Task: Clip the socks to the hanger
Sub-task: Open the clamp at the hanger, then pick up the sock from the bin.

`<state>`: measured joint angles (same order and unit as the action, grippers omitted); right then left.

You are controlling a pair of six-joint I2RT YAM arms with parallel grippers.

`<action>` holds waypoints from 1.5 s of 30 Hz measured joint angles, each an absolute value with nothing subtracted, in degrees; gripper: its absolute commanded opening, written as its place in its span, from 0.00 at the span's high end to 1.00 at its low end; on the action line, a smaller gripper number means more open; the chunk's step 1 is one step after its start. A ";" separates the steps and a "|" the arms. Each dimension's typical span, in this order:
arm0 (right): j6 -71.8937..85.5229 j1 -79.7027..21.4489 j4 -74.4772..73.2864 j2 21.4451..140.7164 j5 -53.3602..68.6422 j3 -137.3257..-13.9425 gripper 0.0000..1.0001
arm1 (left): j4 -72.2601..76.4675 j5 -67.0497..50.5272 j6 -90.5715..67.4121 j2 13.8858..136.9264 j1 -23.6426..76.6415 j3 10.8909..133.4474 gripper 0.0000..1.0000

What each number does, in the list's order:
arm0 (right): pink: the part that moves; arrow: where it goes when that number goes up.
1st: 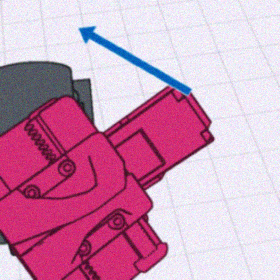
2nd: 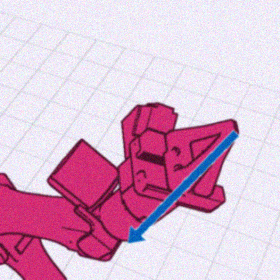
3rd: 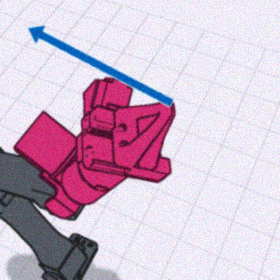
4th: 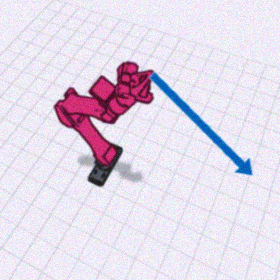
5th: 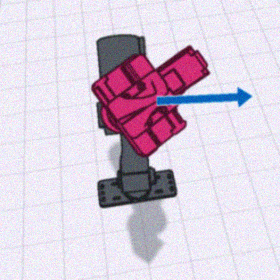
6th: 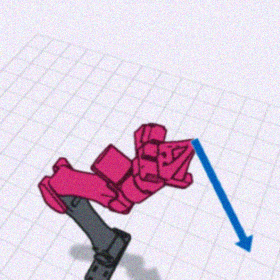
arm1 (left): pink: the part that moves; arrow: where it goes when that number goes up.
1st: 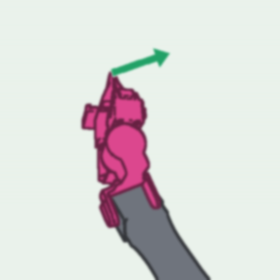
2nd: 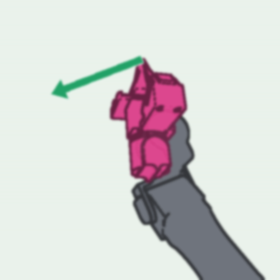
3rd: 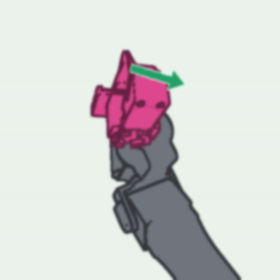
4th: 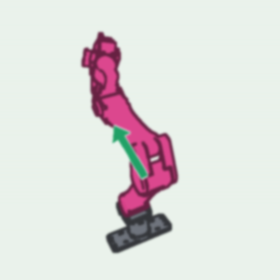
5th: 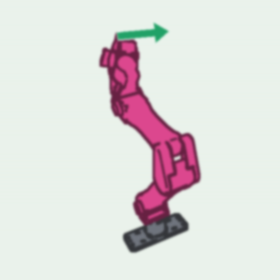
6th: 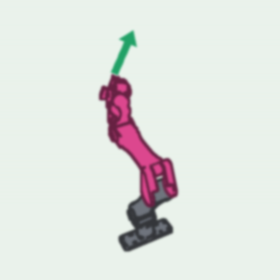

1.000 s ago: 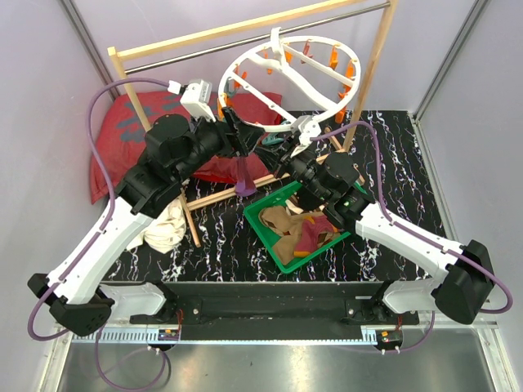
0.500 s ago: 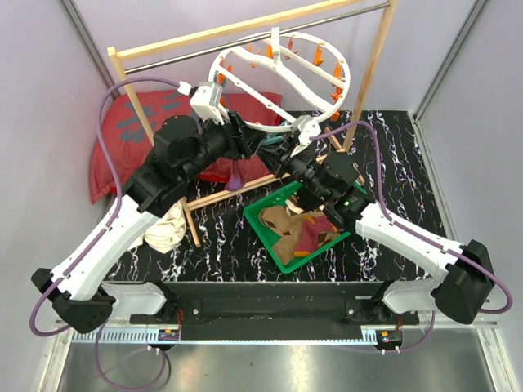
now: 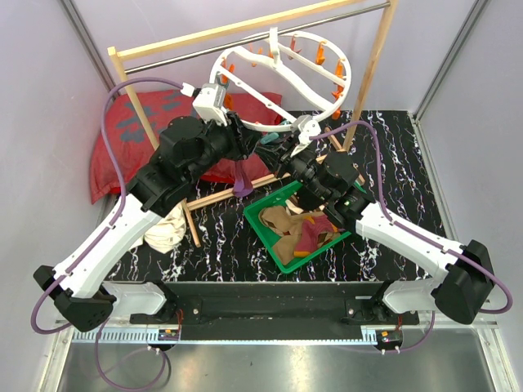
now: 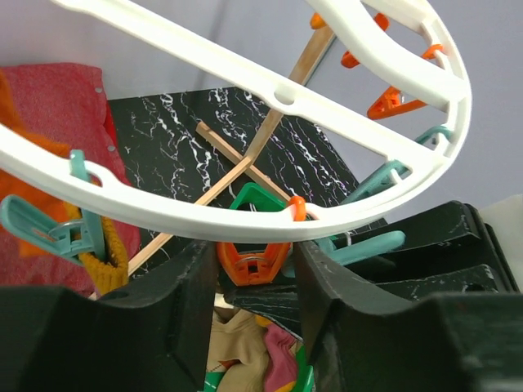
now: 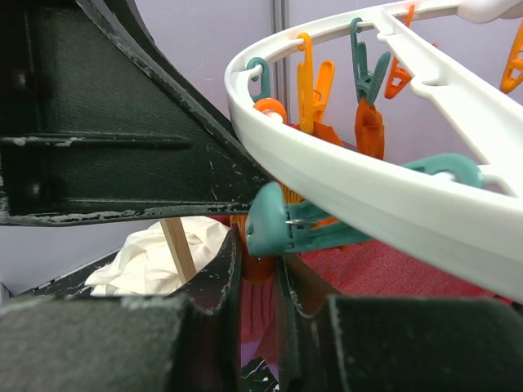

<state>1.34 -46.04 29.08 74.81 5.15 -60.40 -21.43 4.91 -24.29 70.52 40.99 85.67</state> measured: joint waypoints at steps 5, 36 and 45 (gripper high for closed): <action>1.32 -46.04 28.64 74.81 5.08 -60.42 0.90 | -21.78 6.15 -24.38 70.63 41.15 85.67 0.79; 39.40 -30.11 -30.20 56.38 -20.25 -43.13 0.30 | -19.62 9.76 -23.49 71.90 43.24 84.71 1.00; 40.93 -19.42 -28.03 66.85 -15.88 -43.13 0.45 | -19.53 9.96 -23.49 71.90 43.57 84.38 1.00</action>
<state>40.93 -19.42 -28.03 66.85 -15.88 -43.13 -19.53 9.96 -23.49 71.90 43.57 84.38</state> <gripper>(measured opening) 0.568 0.248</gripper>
